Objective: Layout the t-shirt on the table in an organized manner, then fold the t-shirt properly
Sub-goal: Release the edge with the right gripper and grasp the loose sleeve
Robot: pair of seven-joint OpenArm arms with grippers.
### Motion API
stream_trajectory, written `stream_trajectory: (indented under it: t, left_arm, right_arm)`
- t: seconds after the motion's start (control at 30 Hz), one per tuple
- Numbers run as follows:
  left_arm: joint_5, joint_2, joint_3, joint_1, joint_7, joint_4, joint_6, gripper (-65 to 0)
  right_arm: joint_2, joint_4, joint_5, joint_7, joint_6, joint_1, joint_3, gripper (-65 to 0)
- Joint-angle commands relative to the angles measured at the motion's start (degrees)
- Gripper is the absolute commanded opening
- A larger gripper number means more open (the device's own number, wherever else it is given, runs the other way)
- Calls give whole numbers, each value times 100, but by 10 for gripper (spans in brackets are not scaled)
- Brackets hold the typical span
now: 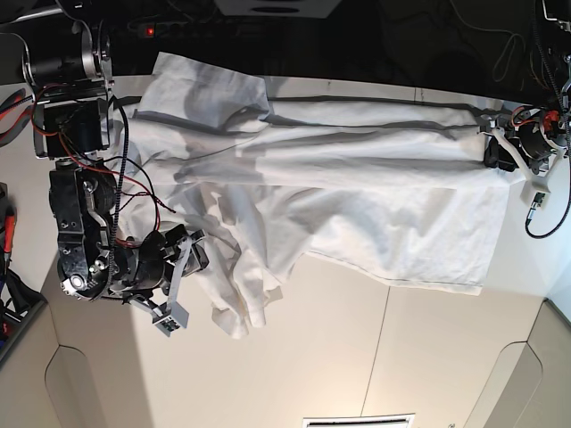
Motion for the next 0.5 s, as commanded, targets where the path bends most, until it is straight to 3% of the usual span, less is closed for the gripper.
stream_trajectory:
  t: [0.0,0.47]
  left_arm:
    - [-42,-111,-52,-31,-85,76,-37,-405]
    - [-44,-111,-52,-33,-109,76,-20,-406]
  right_arm:
    - [28,63,33,127,35,138,13,-325]
    - [15,-1132,-476,1078,33,162,13,-325]
